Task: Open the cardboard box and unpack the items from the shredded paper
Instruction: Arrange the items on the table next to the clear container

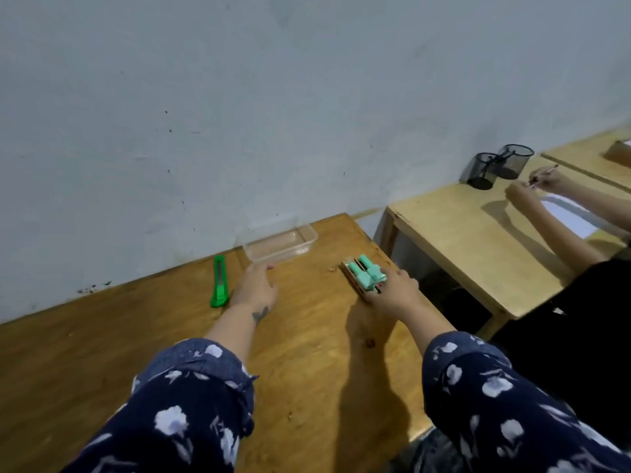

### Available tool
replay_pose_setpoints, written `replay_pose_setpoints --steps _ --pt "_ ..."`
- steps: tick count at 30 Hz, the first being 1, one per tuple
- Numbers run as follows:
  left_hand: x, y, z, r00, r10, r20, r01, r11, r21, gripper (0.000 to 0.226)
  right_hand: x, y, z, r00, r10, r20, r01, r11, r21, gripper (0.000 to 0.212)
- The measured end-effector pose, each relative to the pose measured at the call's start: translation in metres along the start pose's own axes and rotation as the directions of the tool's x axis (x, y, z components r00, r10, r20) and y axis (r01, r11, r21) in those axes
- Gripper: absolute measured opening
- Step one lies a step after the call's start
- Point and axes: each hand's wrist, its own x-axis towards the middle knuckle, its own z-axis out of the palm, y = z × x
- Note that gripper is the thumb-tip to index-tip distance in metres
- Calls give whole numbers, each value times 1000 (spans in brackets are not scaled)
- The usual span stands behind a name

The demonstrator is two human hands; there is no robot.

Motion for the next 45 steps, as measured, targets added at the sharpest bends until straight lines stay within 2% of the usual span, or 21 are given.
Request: replay_pose_setpoints --steps 3,6,10,12,15,17,20,22,24,28,31,34,37,45 --pt "10 -18 11 1000 -28 14 28 999 41 52 17 1 13 999 45 21 -46 999 20 82" --pt "3 -34 36 999 -45 21 41 986 159 56 36 -3 24 998 63 7 -63 998 -3 94" --pt "-15 -46 63 1000 -21 -7 22 954 299 56 58 -13 29 994 62 -88 -69 995 -72 85" --pt "-17 -50 67 999 1 -42 14 943 334 59 71 -19 24 998 -3 -69 -2 998 -60 82" --pt "-18 -51 69 997 22 -71 5 933 361 72 93 -42 13 993 -110 -37 113 992 61 78" --pt "-18 -50 70 997 18 -81 13 931 364 73 108 -67 4 977 -205 -57 210 971 117 76" --pt "-17 -48 69 995 -2 -100 37 935 353 68 131 -111 -10 895 -443 -46 442 896 -30 73" --pt "-17 -47 69 993 -18 -113 56 939 340 66 142 -142 -17 825 -563 47 562 809 -172 72" --pt "-16 -46 68 993 -23 -116 60 942 331 65 148 -170 -16 770 -617 160 634 716 -293 70" --pt "-16 -45 64 993 -22 -119 59 947 315 64 153 -201 12 720 -592 362 694 607 -387 61" --pt "-16 -45 63 992 -24 -125 63 947 315 63 155 -210 37 720 -543 432 688 643 -337 60" --pt "-14 -46 63 990 -28 -139 68 953 296 62 155 -218 51 682 -589 434 718 653 -241 64" --pt "-14 -46 63 989 -23 -145 65 954 293 62 154 -221 57 663 -628 408 739 637 -220 65" --pt "-17 -43 61 990 -51 -133 86 958 273 63 144 -214 53 677 -657 330 728 663 -174 70"
